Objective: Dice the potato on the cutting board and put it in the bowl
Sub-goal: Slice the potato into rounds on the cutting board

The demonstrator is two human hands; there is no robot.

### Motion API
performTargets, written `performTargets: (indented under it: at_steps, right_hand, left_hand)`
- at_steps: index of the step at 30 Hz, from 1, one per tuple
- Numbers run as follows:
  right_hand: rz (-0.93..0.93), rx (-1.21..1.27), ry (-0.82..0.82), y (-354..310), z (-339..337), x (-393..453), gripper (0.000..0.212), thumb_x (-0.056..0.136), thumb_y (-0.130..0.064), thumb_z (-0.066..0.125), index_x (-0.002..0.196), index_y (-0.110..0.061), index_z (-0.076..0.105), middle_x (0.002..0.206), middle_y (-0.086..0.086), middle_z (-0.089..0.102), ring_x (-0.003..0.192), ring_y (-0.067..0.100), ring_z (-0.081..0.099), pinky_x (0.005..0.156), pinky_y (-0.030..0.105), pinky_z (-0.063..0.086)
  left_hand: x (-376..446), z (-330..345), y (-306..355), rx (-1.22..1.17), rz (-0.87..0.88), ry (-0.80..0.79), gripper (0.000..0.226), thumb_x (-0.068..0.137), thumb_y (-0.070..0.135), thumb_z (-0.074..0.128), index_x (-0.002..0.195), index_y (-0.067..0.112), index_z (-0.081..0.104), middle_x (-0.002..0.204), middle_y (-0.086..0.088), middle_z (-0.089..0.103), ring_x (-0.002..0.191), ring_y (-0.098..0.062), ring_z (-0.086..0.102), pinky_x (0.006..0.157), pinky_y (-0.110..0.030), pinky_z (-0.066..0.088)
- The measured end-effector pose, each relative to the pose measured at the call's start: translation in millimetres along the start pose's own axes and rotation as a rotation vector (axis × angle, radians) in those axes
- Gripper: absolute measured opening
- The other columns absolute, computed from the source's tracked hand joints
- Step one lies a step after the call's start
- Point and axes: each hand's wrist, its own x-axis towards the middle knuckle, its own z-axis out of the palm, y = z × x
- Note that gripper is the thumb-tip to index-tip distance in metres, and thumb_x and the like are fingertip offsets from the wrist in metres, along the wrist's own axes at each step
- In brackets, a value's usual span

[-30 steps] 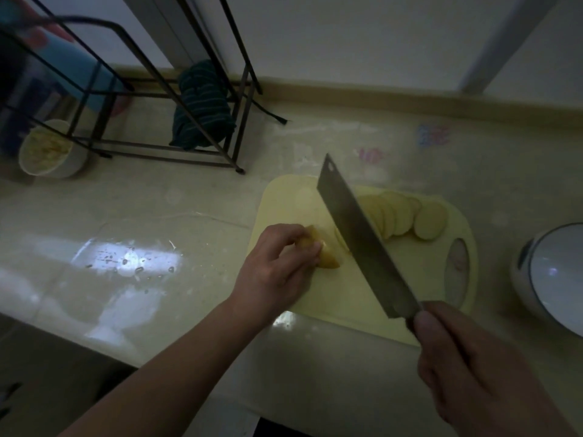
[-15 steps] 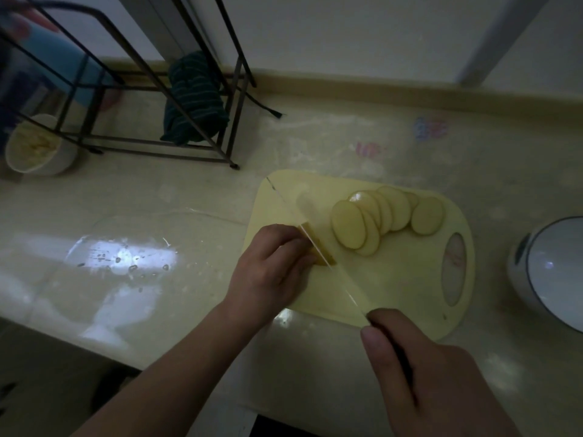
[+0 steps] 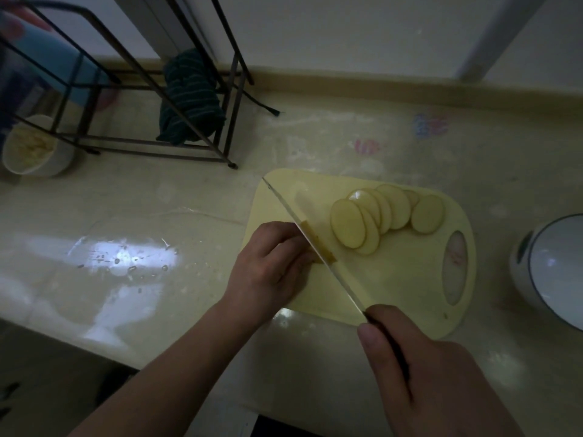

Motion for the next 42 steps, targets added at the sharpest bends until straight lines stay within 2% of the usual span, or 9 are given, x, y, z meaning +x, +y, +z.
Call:
performTargets:
  at_steps: [4, 9, 16, 20, 22, 26, 32, 37, 42]
  right_hand:
    - [0.006, 0.011, -0.011, 0.2, -2.0, 1.3, 0.069, 0.069, -0.088, -0.006, 0.098, -0.048, 0.042, 0.05, -0.02, 0.049, 0.063, 0.012, 0.062, 0.049, 0.026, 0.045]
    - [-0.005, -0.001, 0.012, -0.1, -3.0, 3.2, 0.065, 0.074, -0.085, -0.002, 0.099, -0.046, 0.043, 0.049, -0.02, 0.049, 0.062, 0.012, 0.062, 0.046, 0.025, 0.042]
    - [-0.013, -0.063, 0.018, -5.8, -5.5, 5.0, 0.063, 0.078, -0.081, -0.003, 0.099, -0.043, 0.044, 0.043, -0.019, 0.037, 0.054, 0.015, 0.062, 0.044, 0.029, 0.041]
    - [-0.013, -0.119, 0.011, -7.7, -9.8, 6.8, 0.046, 0.092, -0.066, 0.014, 0.093, -0.036, 0.048, 0.042, -0.018, 0.025, 0.042, 0.012, 0.056, 0.037, 0.018, 0.027]
    - [-0.003, -0.109, 0.015, -7.1, -9.9, 6.0, 0.044, 0.089, -0.068, 0.014, 0.094, -0.039, 0.047, 0.039, -0.02, 0.023, 0.047, 0.015, 0.057, 0.038, 0.016, 0.025]
    - [-0.038, -0.056, 0.023, -4.1, -9.5, 6.1, 0.046, 0.083, -0.074, 0.013, 0.096, -0.044, 0.046, 0.041, -0.023, 0.034, 0.073, 0.011, 0.058, 0.041, 0.016, 0.03]
    - [-0.062, -0.046, 0.019, -3.0, -6.9, 5.3, 0.063, 0.073, -0.083, -0.003, 0.1, -0.047, 0.04, 0.043, -0.02, 0.041, 0.06, 0.015, 0.062, 0.049, 0.028, 0.042]
    - [-0.068, -0.11, 0.009, -7.3, -10.1, 6.3, 0.043, 0.085, -0.071, 0.016, 0.095, -0.041, 0.046, 0.04, -0.024, 0.028, 0.049, 0.016, 0.059, 0.041, 0.03, 0.038]
    - [-0.053, -0.138, -0.002, -8.1, -13.0, 6.8, 0.036, 0.087, -0.064, 0.022, 0.093, -0.039, 0.047, 0.044, -0.019, 0.027, 0.047, 0.017, 0.058, 0.039, 0.026, 0.031]
  left_hand:
    - [0.1, -0.9, -0.8, 0.002, -0.002, -0.014, 0.034, 0.105, 0.022, 0.051, 0.106, -0.004, 0.074, 0.117, -0.004, 0.058, 0.102, -0.026, 0.061, 0.089, -0.029, 0.05]
    - [-0.3, 0.6, -1.7, 0.008, -0.008, -0.015, 0.031, 0.103, 0.02, 0.054, 0.104, -0.004, 0.074, 0.109, -0.015, 0.068, 0.101, -0.027, 0.062, 0.088, -0.03, 0.051]
    - [-2.7, 2.2, -4.5, -0.035, -0.023, 0.029, 0.038, 0.105, 0.024, 0.05, 0.098, -0.002, 0.077, 0.103, -0.017, 0.069, 0.097, -0.028, 0.065, 0.085, -0.031, 0.053]
    - [-1.9, 2.6, -6.6, -0.053, -0.02, 0.032, 0.044, 0.106, 0.027, 0.046, 0.095, -0.002, 0.078, 0.097, -0.017, 0.069, 0.097, -0.027, 0.064, 0.084, -0.03, 0.052]
    - [-1.8, 2.6, -7.4, -0.055, -0.018, 0.028, 0.043, 0.106, 0.026, 0.047, 0.096, -0.002, 0.078, 0.097, -0.018, 0.069, 0.097, -0.028, 0.064, 0.084, -0.028, 0.052]
    - [-3.4, 2.8, -7.2, -0.053, -0.017, 0.032, 0.041, 0.106, 0.027, 0.048, 0.097, -0.001, 0.077, 0.096, -0.018, 0.068, 0.093, -0.031, 0.066, 0.081, -0.033, 0.053]
    - [-1.6, 1.1, -3.6, -0.018, -0.033, 0.031, 0.04, 0.106, 0.028, 0.048, 0.101, -0.001, 0.076, 0.096, -0.014, 0.068, 0.095, -0.027, 0.064, 0.082, -0.033, 0.052]
    - [-0.8, 0.8, -5.4, -0.04, -0.012, 0.017, 0.035, 0.104, 0.025, 0.05, 0.104, 0.001, 0.075, 0.104, -0.006, 0.062, 0.095, -0.028, 0.062, 0.083, -0.032, 0.051]
    - [-1.0, 0.6, -4.5, -0.037, -0.016, 0.02, 0.035, 0.104, 0.023, 0.05, 0.102, -0.001, 0.075, 0.103, -0.007, 0.063, 0.094, -0.028, 0.063, 0.081, -0.032, 0.052]
